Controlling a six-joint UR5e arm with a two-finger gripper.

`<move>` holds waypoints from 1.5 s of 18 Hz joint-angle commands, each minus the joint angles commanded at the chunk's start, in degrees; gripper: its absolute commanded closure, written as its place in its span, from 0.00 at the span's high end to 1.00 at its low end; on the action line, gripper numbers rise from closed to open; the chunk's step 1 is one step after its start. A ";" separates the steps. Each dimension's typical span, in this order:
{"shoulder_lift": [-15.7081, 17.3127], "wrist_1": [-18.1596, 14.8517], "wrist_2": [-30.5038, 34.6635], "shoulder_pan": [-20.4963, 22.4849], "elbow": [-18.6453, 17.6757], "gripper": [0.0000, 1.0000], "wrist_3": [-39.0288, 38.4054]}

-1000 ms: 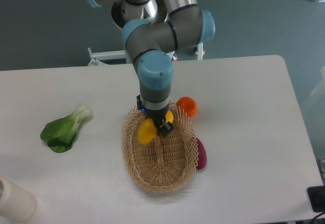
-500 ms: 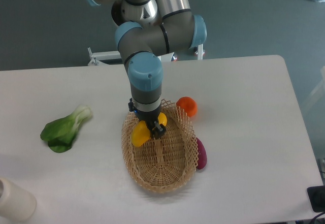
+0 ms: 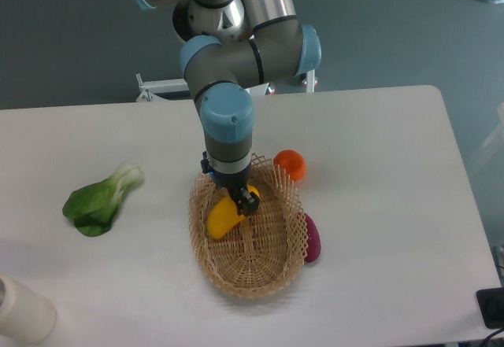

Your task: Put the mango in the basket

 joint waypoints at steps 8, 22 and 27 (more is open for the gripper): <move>0.00 0.00 0.79 5.44 1.58 1.00 0.52; -4.65 -1.23 0.79 22.14 12.20 1.00 18.10; -9.92 -2.45 0.88 24.78 17.92 1.00 18.28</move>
